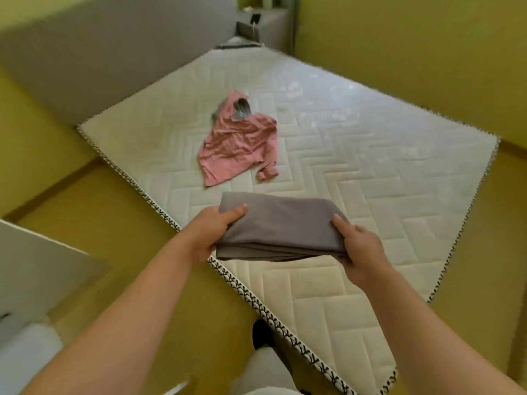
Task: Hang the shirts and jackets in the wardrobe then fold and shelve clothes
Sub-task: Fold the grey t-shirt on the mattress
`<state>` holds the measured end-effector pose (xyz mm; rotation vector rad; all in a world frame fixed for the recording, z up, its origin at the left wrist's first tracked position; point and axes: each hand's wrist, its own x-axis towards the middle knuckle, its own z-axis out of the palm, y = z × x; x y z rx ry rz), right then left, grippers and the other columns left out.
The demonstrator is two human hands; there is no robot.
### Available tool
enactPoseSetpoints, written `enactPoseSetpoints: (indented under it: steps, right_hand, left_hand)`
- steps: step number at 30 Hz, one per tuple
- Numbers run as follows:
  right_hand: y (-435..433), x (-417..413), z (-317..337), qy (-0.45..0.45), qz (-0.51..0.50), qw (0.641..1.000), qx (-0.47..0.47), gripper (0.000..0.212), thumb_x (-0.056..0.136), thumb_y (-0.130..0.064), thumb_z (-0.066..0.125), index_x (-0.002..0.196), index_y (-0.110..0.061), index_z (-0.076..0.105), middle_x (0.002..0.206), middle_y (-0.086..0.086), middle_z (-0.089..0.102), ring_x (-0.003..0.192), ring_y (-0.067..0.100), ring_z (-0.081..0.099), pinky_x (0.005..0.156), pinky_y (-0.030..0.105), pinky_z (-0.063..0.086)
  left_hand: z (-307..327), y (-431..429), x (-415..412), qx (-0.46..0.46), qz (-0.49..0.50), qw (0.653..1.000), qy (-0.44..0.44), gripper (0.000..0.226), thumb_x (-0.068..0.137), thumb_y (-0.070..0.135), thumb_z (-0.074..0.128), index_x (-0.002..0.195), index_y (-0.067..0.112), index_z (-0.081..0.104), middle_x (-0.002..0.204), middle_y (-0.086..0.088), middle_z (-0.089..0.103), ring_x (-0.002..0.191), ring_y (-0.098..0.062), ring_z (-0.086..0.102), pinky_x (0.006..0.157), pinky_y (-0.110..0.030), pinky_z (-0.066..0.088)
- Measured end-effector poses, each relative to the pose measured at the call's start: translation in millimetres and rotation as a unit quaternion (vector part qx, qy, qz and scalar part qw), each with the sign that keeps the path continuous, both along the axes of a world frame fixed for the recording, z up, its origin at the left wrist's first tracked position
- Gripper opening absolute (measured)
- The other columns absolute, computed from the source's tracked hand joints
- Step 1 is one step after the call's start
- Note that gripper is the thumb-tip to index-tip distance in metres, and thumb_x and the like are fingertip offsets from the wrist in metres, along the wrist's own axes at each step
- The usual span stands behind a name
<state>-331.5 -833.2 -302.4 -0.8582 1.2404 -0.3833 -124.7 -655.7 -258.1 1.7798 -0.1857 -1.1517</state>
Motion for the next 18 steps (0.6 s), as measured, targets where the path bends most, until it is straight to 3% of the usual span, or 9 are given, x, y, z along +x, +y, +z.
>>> enactPoseSetpoints:
  steps: [3,5,6,8,9,11,13,15,18]
  right_hand:
    - [24.1,46.9,55.1,-0.047,0.068,0.994,-0.072,0.037,0.086,-0.029,0.077,0.092,0.0,0.056,0.095,0.012,0.06,0.085,0.022,0.064,0.054,0.026,0.056]
    - [54.0,75.4,88.9,-0.07,0.106,0.987,-0.101,0.037,0.086,-0.024,0.078,0.099,0.002,0.055,0.102,0.014,0.06,0.092,0.024,0.065,0.063,0.034,0.06]
    - [67.7,89.1,105.4,-0.086,0.121,0.983,-0.109,0.036,0.085,-0.021,0.078,0.102,0.0,0.055,0.104,0.013,0.06,0.093,0.023,0.065,0.068,0.036,0.061]
    - [91.4,124.3,137.3,-0.118,0.158,0.972,-0.129,0.038,0.083,-0.017,0.079,0.109,-0.007,0.053,0.105,0.008,0.061,0.093,0.02,0.065,0.076,0.039,0.061]
    - [103.3,144.4,154.8,-0.128,0.179,0.965,-0.142,0.043,0.083,-0.017,0.08,0.114,-0.011,0.052,0.107,0.007,0.061,0.095,0.021,0.065,0.079,0.041,0.061]
    - [127.2,185.3,189.8,-0.144,0.226,0.948,-0.171,0.046,0.082,-0.018,0.08,0.119,-0.019,0.052,0.112,0.006,0.06,0.099,0.024,0.065,0.084,0.044,0.06]
    - [149.3,227.9,220.6,-0.166,0.257,0.929,-0.208,0.041,0.084,-0.019,0.078,0.116,-0.027,0.054,0.111,0.005,0.06,0.098,0.026,0.066,0.083,0.045,0.059]
    - [173.7,268.7,248.1,-0.197,0.285,0.91,-0.227,0.035,0.086,-0.016,0.076,0.11,-0.033,0.057,0.105,0.008,0.065,0.093,0.027,0.068,0.074,0.042,0.06]
    - [211.6,328.3,280.8,-0.238,0.325,0.876,-0.266,0.031,0.087,-0.014,0.071,0.104,-0.038,0.061,0.097,0.01,0.07,0.093,0.032,0.068,0.08,0.05,0.059]
  left_hand:
    - [57.4,52.0,13.3,-0.051,0.099,0.993,-0.051,0.024,0.094,0.032,0.067,0.098,0.009,0.07,0.072,-0.003,0.075,0.053,-0.016,0.07,0.039,-0.023,0.048]
    - [92.8,91.8,25.1,-0.058,0.143,0.984,-0.084,0.02,0.094,0.03,0.067,0.095,0.011,0.069,0.065,-0.001,0.071,0.044,-0.014,0.064,0.034,-0.021,0.042]
    - [110.6,109.0,33.8,-0.062,0.16,0.981,-0.09,0.02,0.093,0.031,0.068,0.096,0.011,0.07,0.069,-0.002,0.072,0.046,-0.015,0.064,0.036,-0.022,0.044]
    - [146.6,146.3,58.6,-0.085,0.208,0.97,-0.095,0.031,0.09,0.033,0.07,0.108,0.008,0.072,0.095,-0.01,0.073,0.073,-0.022,0.069,0.065,-0.034,0.054]
    - [164.5,164.8,71.1,-0.093,0.231,0.963,-0.1,0.042,0.088,0.035,0.071,0.117,0.004,0.07,0.108,-0.015,0.069,0.089,-0.028,0.064,0.08,-0.04,0.046]
    - [198.0,199.4,94.9,-0.111,0.267,0.95,-0.117,0.057,0.085,0.036,0.073,0.126,-0.002,0.063,0.117,-0.02,0.061,0.104,-0.034,0.053,0.088,-0.046,0.035]
    - [223.9,231.6,123.2,-0.139,0.295,0.936,-0.129,0.055,0.075,0.037,0.077,0.117,0.001,0.071,0.115,-0.018,0.066,0.099,-0.031,0.063,0.085,-0.044,0.047]
    - [247.2,262.4,151.0,-0.174,0.315,0.926,-0.117,0.035,0.069,0.034,0.077,0.092,0.008,0.081,0.102,-0.014,0.075,0.08,-0.026,0.074,0.072,-0.041,0.06]
    - [277.2,309.2,191.0,-0.211,0.347,0.903,-0.141,0.027,0.07,0.033,0.075,0.079,0.009,0.082,0.091,-0.012,0.077,0.074,-0.021,0.076,0.06,-0.035,0.062]
